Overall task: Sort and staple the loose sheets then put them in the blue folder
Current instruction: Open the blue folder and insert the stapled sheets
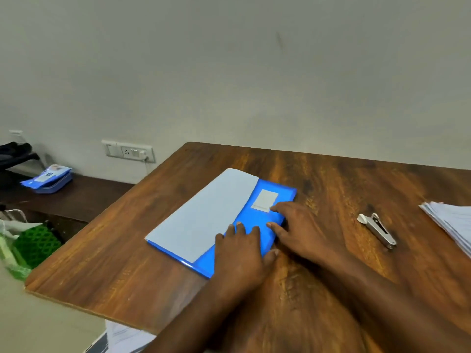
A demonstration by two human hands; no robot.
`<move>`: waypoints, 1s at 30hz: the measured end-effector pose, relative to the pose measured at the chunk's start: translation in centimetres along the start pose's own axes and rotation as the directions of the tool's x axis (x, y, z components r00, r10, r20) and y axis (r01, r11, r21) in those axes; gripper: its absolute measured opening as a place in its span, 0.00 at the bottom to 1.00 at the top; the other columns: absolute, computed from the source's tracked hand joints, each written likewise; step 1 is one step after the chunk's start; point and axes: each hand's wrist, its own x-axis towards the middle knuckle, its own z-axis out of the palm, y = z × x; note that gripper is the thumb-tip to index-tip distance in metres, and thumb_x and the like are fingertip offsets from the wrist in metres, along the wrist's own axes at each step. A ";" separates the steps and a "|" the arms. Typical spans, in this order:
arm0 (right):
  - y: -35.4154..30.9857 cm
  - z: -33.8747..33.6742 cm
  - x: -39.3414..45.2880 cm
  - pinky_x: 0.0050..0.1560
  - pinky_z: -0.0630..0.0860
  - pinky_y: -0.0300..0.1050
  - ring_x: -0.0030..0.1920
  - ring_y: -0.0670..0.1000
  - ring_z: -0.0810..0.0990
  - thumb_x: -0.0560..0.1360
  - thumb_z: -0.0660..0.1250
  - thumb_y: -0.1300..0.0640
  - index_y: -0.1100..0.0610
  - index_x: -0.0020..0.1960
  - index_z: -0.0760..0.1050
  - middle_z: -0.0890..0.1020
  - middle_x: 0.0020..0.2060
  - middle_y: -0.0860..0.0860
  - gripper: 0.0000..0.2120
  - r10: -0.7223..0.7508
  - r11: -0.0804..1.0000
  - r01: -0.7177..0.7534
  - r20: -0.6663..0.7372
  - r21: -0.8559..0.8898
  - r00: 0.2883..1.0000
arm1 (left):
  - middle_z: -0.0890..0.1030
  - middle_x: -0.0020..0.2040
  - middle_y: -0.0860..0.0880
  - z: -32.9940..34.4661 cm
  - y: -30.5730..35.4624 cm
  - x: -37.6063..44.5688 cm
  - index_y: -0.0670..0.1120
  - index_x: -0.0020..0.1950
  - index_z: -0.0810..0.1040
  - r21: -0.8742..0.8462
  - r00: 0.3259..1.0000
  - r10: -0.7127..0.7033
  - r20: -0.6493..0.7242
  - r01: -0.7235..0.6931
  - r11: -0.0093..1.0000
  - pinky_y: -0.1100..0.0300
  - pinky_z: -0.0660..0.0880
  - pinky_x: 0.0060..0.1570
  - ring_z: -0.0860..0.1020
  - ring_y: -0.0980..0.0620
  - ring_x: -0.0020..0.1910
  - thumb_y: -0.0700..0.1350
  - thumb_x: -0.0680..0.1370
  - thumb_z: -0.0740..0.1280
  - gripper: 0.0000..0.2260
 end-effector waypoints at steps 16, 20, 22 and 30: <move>10.5 -4.3 -7.5 0.76 0.67 0.51 0.74 0.52 0.74 0.80 0.54 0.34 0.50 0.74 0.76 0.76 0.75 0.51 0.31 0.103 0.989 -0.100 0.019 -0.105 0.995 | 0.69 0.78 0.48 2.0 10.8 -0.5 0.52 0.72 0.73 -0.036 0.979 0.193 -0.067 -0.196 0.980 0.40 0.64 0.70 0.69 0.46 0.75 0.52 0.83 0.55 0.18; 10.8 -4.9 -7.5 0.68 0.74 0.54 0.65 0.51 0.80 0.79 0.53 0.34 0.48 0.67 0.81 0.82 0.68 0.48 0.28 0.053 0.994 -0.053 0.001 -0.092 0.999 | 0.69 0.79 0.50 1.1 9.4 0.2 0.53 0.70 0.73 0.007 0.980 0.152 -0.130 -0.152 0.988 0.41 0.57 0.75 0.67 0.49 0.77 0.52 0.84 0.56 0.16; 11.3 -5.3 -7.6 0.65 0.76 0.52 0.62 0.48 0.81 0.80 0.59 0.37 0.47 0.64 0.82 0.83 0.66 0.45 0.23 0.037 0.998 -0.036 0.008 -0.054 0.999 | 0.64 0.81 0.49 0.4 9.0 0.4 0.53 0.72 0.71 0.069 0.982 0.154 -0.109 -0.147 0.987 0.40 0.51 0.78 0.62 0.48 0.80 0.51 0.84 0.56 0.17; 12.1 -5.2 -7.6 0.62 0.78 0.48 0.59 0.45 0.82 0.78 0.65 0.41 0.47 0.60 0.84 0.84 0.63 0.43 0.17 -0.009 1.000 0.008 -0.033 -0.016 0.999 | 0.60 0.83 0.42 -2.3 6.8 2.3 0.51 0.67 0.79 0.257 0.970 0.060 -0.234 0.003 0.966 0.32 0.35 0.77 0.47 0.41 0.85 0.53 0.80 0.65 0.17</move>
